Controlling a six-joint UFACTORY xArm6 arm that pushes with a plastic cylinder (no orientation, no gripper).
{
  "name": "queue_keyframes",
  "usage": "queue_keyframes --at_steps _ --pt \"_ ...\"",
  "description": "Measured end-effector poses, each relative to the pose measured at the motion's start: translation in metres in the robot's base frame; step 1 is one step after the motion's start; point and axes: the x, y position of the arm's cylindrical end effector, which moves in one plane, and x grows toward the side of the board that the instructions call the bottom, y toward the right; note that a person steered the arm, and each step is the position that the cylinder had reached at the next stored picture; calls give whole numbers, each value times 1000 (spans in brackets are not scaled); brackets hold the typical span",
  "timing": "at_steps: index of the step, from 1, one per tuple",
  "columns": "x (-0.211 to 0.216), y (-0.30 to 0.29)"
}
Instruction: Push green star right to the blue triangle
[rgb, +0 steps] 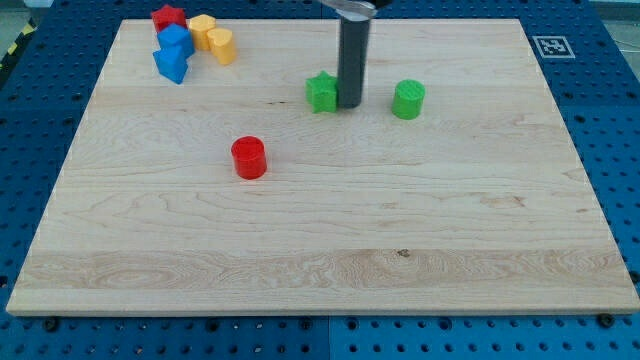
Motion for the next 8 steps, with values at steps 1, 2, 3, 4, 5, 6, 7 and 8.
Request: queue_keyframes --at_steps 1,2,3,4,5,6,7,8 --pt "-1 -43" --pt "-1 -84" --pt "-3 -128" --pt "-11 -165" --pt "-11 -173" --pt "-7 -141" --pt "-6 -105" --pt "-10 -101"
